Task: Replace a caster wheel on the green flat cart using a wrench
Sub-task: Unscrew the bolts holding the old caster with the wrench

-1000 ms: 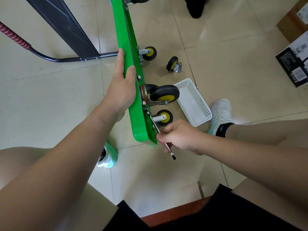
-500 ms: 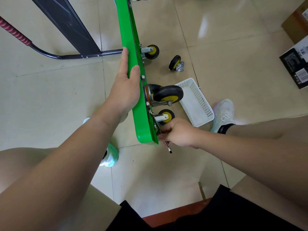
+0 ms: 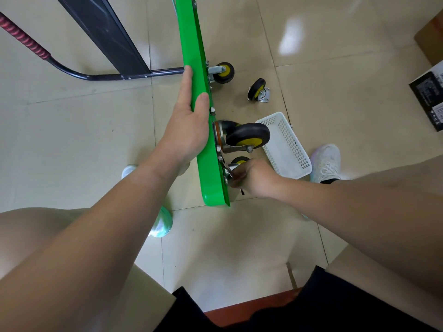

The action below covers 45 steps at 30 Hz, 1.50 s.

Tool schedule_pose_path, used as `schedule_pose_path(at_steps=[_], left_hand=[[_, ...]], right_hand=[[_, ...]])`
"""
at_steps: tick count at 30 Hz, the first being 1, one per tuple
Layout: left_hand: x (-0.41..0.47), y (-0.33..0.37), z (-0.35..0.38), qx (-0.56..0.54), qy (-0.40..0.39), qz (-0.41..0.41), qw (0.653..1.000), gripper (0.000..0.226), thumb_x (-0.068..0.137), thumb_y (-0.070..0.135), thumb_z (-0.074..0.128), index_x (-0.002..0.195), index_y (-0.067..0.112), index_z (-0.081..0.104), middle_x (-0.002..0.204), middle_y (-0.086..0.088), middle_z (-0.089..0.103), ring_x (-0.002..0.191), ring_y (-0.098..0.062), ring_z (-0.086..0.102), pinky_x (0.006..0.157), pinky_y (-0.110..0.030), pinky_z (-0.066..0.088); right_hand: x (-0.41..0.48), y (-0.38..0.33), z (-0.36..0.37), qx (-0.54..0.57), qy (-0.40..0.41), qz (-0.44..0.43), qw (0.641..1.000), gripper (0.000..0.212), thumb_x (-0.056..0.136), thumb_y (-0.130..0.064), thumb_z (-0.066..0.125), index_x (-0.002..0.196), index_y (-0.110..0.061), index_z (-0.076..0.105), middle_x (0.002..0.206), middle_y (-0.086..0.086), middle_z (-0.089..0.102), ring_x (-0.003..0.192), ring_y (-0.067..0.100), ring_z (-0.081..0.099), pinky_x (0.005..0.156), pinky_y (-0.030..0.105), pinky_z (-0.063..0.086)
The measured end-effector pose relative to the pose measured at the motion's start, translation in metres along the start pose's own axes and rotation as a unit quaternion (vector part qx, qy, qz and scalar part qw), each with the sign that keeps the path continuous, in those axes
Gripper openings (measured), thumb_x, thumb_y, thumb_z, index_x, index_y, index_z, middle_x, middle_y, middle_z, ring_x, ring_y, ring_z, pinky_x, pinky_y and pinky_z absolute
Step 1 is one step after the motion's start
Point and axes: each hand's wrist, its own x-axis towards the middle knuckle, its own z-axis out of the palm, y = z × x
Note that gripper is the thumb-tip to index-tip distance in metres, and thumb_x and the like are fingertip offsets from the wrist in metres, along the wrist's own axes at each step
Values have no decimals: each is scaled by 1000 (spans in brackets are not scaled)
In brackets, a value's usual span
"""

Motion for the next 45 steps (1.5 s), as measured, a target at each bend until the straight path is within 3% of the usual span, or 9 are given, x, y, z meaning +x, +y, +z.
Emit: schedule_pose_path(at_steps=[2,4,6,10,14,24,33,39,45], left_hand=[[0,0,0,2,4,-2,1000,65,106,39,35,163,48,6,160,23,36,130,-1,55,113,-35,46],[0,1,1,1,7,-3,1000,64,108,36,35,164,47,7,159,25,34,135,-2,49,116,-32,40],[0,2,1,-3,6,-6,1000,62,110,35,34,164,46,7,159,24,34,138,-2,47,119,-33,38],[-2,3,1,-2,8,-11,1000,60,111,34,33,163,48,6,152,21,43,125,-2,57,109,-32,48],[-2,2,2,-2,5,-11,1000,64,107,39,34,163,49,6,159,19,40,135,-7,53,114,-37,45],[-2,3,1,3,-1,-18,1000,62,109,37,32,162,51,4,157,19,41,131,-8,57,112,-40,48],[-1,1,1,-8,-3,-16,1000,62,109,37,32,162,52,4,157,19,42,129,-6,58,110,-41,49],[-1,1,1,-5,1,-13,1000,63,108,36,34,163,48,5,155,22,42,128,-6,58,113,-39,47],[-2,3,1,7,7,-8,1000,61,111,33,33,164,46,6,152,23,42,110,0,62,106,-32,52]], right_hand=[[-6,5,-2,-44,-17,-3,999,16,90,-13,69,105,-11,76,83,-2,60,78,14,52,72,21,46],[-14,12,-2,-56,-14,1,998,14,92,-16,69,97,-5,75,75,1,55,77,18,45,59,9,35],[-22,16,-2,-68,-9,7,998,21,92,-23,70,94,-3,75,75,7,55,76,18,43,56,13,31],[-42,10,-8,-25,-22,24,999,18,92,-28,70,96,-12,79,86,8,72,76,17,56,73,28,46],[-59,1,-6,30,-44,35,998,19,92,-25,69,80,-11,75,76,9,75,66,17,65,71,29,53],[-70,-19,-10,144,-75,59,985,22,96,-25,66,83,-9,75,66,-5,73,65,13,72,66,25,44],[-48,-6,-1,49,-60,39,996,11,93,-27,70,86,-23,78,72,-5,73,65,8,67,62,19,46],[-23,2,4,-17,-39,-2,999,13,90,-28,74,99,-21,79,66,-16,57,65,2,50,59,17,36],[2,3,11,25,6,27,999,16,84,-13,78,100,-13,80,92,7,73,84,23,66,77,31,51]])
